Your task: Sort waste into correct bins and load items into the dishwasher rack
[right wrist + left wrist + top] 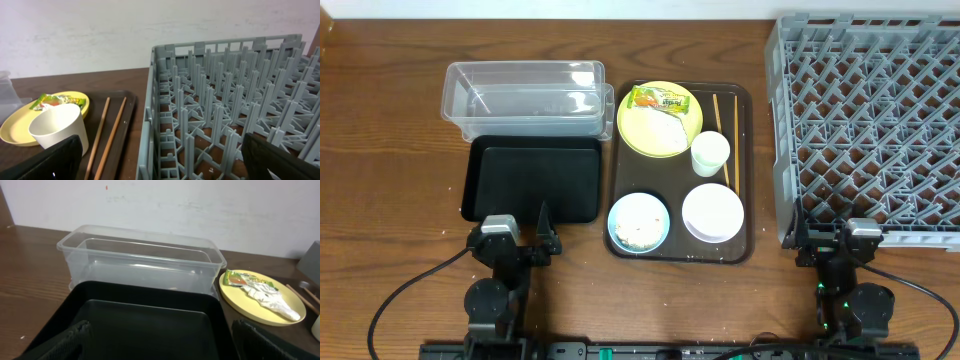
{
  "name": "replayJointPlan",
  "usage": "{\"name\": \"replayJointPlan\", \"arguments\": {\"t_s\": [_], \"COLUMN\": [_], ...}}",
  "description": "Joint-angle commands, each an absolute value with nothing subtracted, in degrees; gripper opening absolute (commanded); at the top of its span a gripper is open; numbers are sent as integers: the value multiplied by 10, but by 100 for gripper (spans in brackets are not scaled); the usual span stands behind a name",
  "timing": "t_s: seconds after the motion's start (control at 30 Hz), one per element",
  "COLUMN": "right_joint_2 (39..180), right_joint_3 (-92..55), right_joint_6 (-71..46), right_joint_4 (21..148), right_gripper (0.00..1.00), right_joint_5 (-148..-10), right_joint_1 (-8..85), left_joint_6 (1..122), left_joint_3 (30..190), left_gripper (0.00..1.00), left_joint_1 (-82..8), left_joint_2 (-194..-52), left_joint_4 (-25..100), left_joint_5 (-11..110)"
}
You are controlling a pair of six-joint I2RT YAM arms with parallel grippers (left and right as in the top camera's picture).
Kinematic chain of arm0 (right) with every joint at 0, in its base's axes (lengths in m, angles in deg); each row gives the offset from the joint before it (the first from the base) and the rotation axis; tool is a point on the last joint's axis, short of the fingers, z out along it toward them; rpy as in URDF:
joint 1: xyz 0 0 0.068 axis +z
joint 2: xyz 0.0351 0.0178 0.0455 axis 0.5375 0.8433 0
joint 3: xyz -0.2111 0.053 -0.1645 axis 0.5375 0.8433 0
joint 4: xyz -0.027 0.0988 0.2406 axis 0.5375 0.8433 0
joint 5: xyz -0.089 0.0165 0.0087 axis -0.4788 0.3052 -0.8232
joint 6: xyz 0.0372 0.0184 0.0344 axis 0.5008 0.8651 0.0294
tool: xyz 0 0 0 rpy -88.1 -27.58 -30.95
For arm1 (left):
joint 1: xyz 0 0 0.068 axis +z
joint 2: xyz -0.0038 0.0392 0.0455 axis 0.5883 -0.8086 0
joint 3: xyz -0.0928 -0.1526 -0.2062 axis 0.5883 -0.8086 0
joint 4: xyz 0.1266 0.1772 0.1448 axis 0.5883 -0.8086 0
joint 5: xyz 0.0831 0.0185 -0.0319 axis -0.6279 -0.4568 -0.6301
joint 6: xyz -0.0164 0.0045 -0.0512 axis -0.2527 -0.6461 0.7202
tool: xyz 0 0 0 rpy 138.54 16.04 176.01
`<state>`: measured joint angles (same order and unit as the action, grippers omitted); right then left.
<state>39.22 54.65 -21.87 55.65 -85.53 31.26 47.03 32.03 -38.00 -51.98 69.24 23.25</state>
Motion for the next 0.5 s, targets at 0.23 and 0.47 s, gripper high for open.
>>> {"name": "replayJointPlan", "arguments": {"t_s": [0.23, 0.47], "right_joint_2": [392, 469], "right_joint_3": [510, 393], "right_joint_6": [-290, -290], "right_joint_4": [556, 608], "right_gripper": [99, 99], "right_joint_5": [-805, -805], "right_joint_1": [324, 324], "left_joint_6": [495, 493], "left_joint_3": [362, 494], "left_gripper": [91, 91], "left_joint_1": [-377, -377], "left_joint_2": [-554, -730], "left_joint_4": [683, 680], "left_joint_5": [250, 296]}}
